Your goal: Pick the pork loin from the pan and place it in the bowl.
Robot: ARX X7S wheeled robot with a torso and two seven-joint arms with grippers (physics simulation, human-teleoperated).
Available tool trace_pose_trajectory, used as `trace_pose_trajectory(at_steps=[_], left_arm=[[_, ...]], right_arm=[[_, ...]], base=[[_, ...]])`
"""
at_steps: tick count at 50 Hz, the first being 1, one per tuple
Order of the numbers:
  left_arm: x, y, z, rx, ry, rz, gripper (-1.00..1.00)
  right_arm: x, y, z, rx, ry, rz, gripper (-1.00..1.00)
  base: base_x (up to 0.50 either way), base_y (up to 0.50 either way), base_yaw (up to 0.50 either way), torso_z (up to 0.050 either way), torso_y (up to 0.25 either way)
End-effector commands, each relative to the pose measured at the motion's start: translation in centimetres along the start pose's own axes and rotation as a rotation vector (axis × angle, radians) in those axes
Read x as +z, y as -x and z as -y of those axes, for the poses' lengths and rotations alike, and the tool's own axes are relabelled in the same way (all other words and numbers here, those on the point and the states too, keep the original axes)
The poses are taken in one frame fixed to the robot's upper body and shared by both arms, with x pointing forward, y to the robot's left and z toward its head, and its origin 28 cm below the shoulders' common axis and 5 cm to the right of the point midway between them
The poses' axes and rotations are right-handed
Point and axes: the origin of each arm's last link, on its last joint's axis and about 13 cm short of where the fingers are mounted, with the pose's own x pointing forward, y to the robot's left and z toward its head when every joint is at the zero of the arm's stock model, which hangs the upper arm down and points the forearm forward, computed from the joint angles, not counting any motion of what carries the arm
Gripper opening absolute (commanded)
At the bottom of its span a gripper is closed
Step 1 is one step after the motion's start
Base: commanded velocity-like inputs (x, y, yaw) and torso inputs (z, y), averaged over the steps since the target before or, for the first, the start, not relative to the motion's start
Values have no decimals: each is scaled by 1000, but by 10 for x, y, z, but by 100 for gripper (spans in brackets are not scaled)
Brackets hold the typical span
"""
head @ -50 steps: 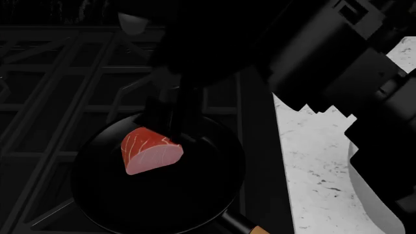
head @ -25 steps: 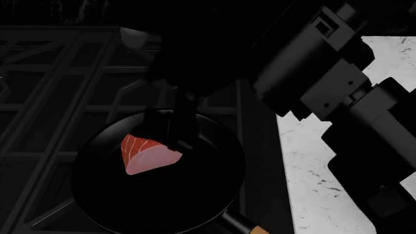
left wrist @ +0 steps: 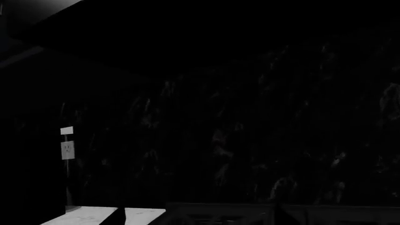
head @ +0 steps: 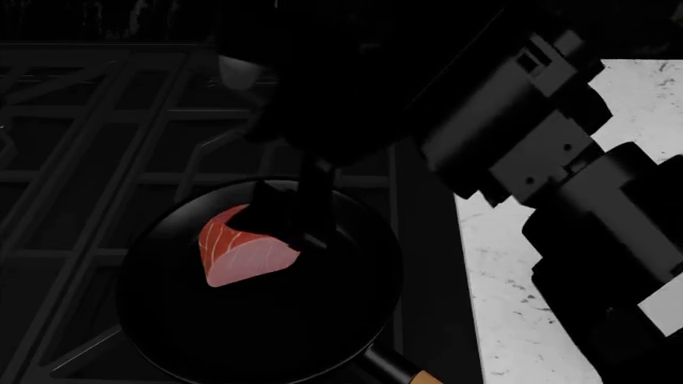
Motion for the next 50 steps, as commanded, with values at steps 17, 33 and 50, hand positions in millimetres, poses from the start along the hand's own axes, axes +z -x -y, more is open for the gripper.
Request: trace_pose_trajectory(at_steps=[17, 33, 50], left_arm=[[-12, 4, 2, 7, 1, -17, 100], [-8, 1, -1, 20, -2, -25, 100], [-11, 3, -1, 27, 6, -31, 100]], right_arm=[[-13, -15, 11, 16, -15, -23, 100], [-17, -24, 17, 37, -18, -45, 100], [-22, -34, 18, 55, -18, -76, 100]], base=[[0, 0, 0, 0, 1], [0, 0, 0, 0, 0], [0, 0, 0, 0, 0]])
